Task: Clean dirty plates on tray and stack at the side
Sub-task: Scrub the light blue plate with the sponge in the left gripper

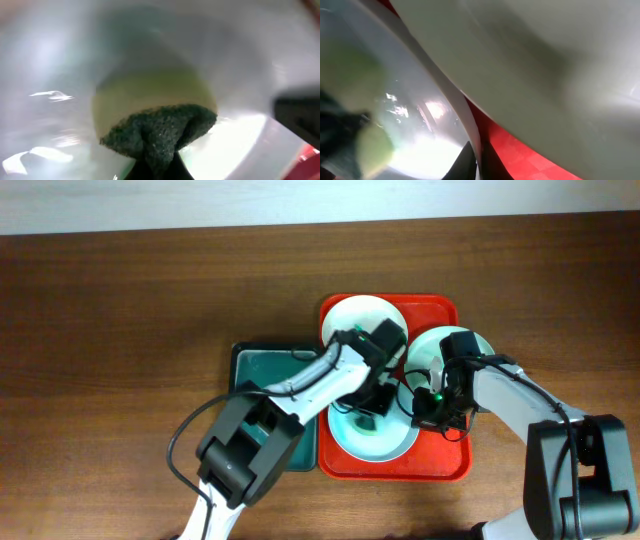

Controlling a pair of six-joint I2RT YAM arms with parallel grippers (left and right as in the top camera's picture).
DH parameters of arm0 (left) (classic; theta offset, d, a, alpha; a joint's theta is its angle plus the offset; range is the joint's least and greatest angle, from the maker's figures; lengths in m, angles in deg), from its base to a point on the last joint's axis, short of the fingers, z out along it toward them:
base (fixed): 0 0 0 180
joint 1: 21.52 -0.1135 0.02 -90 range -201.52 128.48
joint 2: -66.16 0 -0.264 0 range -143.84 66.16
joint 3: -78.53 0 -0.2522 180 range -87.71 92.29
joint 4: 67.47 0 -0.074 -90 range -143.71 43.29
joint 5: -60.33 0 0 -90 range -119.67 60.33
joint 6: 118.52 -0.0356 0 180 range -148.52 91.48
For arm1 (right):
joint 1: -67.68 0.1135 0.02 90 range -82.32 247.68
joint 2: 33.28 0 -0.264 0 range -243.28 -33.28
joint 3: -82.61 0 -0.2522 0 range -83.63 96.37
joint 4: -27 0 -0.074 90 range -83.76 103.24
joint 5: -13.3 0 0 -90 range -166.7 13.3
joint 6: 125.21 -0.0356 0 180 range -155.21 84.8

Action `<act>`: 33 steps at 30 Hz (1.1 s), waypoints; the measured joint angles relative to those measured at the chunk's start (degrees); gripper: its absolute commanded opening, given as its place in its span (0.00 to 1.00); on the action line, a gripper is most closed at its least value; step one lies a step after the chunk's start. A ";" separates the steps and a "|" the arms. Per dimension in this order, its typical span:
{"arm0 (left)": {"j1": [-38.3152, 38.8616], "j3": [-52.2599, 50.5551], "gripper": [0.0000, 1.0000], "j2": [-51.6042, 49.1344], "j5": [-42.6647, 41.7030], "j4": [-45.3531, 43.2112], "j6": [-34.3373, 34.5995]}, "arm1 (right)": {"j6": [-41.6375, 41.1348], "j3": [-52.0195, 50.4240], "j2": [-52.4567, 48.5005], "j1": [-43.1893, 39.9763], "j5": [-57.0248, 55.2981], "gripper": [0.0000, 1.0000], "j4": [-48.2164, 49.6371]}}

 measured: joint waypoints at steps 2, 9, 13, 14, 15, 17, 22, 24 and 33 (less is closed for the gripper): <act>0.83 0.02 0.00 -0.33 -2.45 -0.39 -1.38 | -0.02 0.00 0.00 0.00 0.00 0.06 0.02; 0.94 0.33 0.00 -0.61 -2.43 1.40 -3.82 | 0.00 0.00 0.00 0.00 0.00 0.06 0.04; 2.60 1.66 0.00 -0.59 12.09 9.18 5.35 | -0.04 0.00 0.00 0.00 0.31 0.06 0.26; 2.54 1.68 0.00 -0.59 13.77 9.99 6.47 | -0.02 0.00 0.00 0.04 0.35 0.06 0.39; 2.43 1.68 0.00 -0.59 15.21 10.51 7.56 | -0.02 0.00 -0.02 0.13 0.44 0.06 0.48; 2.01 1.66 0.00 -0.59 17.81 11.34 9.68 | -0.04 0.00 -0.02 0.17 0.46 0.06 0.52; -0.92 1.44 0.00 -0.48 16.15 9.44 11.72 | -0.11 0.00 -0.02 0.17 0.42 0.06 0.59; -3.02 0.98 0.00 -0.20 11.17 5.35 10.34 | -0.20 0.00 0.02 0.09 0.02 0.06 0.42; -1.33 0.74 0.00 -1.51 -6.32 -7.96 3.52 | -0.46 0.00 0.11 0.04 -0.24 0.06 0.31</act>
